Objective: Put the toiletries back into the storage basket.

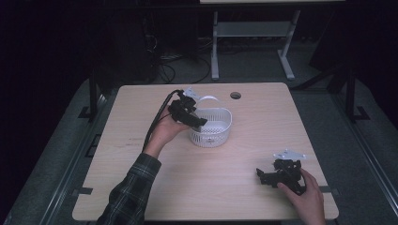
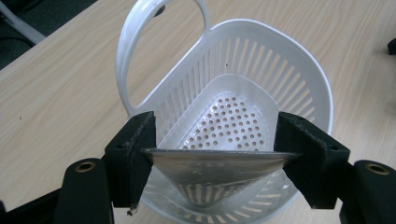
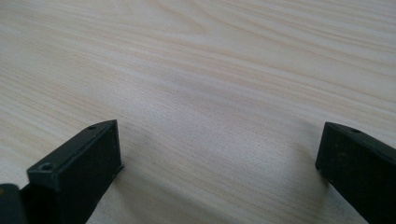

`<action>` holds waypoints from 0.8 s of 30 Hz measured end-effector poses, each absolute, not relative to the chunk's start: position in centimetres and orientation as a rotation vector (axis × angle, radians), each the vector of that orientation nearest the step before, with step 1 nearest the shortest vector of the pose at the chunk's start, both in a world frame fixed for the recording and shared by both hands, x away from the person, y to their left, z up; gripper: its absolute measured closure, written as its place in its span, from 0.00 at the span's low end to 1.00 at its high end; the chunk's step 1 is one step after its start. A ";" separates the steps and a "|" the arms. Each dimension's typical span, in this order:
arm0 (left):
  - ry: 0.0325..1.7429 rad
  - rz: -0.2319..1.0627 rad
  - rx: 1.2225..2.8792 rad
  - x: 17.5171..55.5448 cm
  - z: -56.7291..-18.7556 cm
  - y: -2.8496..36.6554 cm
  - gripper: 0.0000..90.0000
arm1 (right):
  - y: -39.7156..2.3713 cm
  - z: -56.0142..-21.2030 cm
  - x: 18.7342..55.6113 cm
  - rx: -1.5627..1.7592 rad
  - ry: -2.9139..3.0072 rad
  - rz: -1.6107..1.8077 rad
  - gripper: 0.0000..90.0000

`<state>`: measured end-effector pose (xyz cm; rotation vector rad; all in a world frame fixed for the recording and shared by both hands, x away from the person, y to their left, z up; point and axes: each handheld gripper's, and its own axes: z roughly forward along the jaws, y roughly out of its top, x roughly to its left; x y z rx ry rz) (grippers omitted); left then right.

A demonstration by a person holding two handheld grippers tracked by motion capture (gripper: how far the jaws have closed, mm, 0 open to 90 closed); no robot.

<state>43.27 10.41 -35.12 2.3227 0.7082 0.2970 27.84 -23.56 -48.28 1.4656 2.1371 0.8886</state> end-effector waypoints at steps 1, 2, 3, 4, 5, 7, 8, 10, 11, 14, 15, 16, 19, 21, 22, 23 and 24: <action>0.705 0.296 2.322 43.3 -35.1 10.4 0.32 | -23.6 -48.3 27.8 1.465 2.137 0.889 0.00; 0.704 0.295 2.321 43.3 -35.2 10.4 0.32 | -23.6 -48.3 27.8 1.465 2.137 0.889 0.00; 0.705 0.295 2.317 43.4 -35.2 10.5 0.31 | -23.6 -48.3 27.8 1.466 2.137 0.889 0.00; 0.710 0.293 2.315 43.4 -35.3 10.4 0.30 | -23.6 -48.3 27.8 1.466 2.137 0.889 0.00; 0.710 0.292 2.315 43.4 -35.3 10.4 0.28 | -23.6 -48.3 27.8 1.465 2.137 0.889 0.00; 0.708 0.294 2.318 43.5 -35.4 10.4 0.24 | -23.6 -48.3 27.8 1.465 2.137 0.889 0.00; 0.705 0.297 2.318 43.4 -35.4 10.4 0.21 | -23.6 -48.3 27.8 1.466 2.137 0.889 0.00; 0.705 0.296 2.303 43.4 -35.3 10.4 0.19 | -23.6 -48.3 27.8 1.465 2.137 0.889 0.00; 0.700 0.298 2.298 43.4 -35.2 10.5 0.16 | -23.6 -48.3 27.8 1.466 2.137 0.889 0.00; 0.698 0.303 2.268 43.2 -34.8 10.7 0.15 | -23.6 -48.3 27.8 1.465 2.137 0.889 0.00; 0.696 0.307 2.263 43.1 -34.6 10.9 0.15 | -23.6 -48.3 27.8 1.465 2.137 0.889 0.00; 0.694 0.310 2.259 43.1 -34.4 11.1 0.15 | -23.6 -48.3 27.8 1.465 2.137 0.889 0.00; 0.697 0.321 2.238 42.8 -33.8 11.7 0.15 | -23.6 -48.3 27.8 1.465 2.137 0.888 0.00; 0.695 0.326 2.225 42.6 -33.4 12.1 0.15 | -23.6 -48.3 27.8 1.464 2.137 0.889 0.00; 0.689 0.333 2.226 42.5 -33.3 12.3 0.15 | -23.6 -48.3 27.8 1.465 2.137 0.889 0.00; 0.692 0.336 2.224 42.3 -33.1 12.5 0.15 | -23.6 -48.3 27.8 1.465 2.137 0.889 0.00; 0.691 0.342 2.224 42.1 -33.0 12.7 0.15 | -23.6 -48.3 27.8 1.465 2.137 0.889 0.00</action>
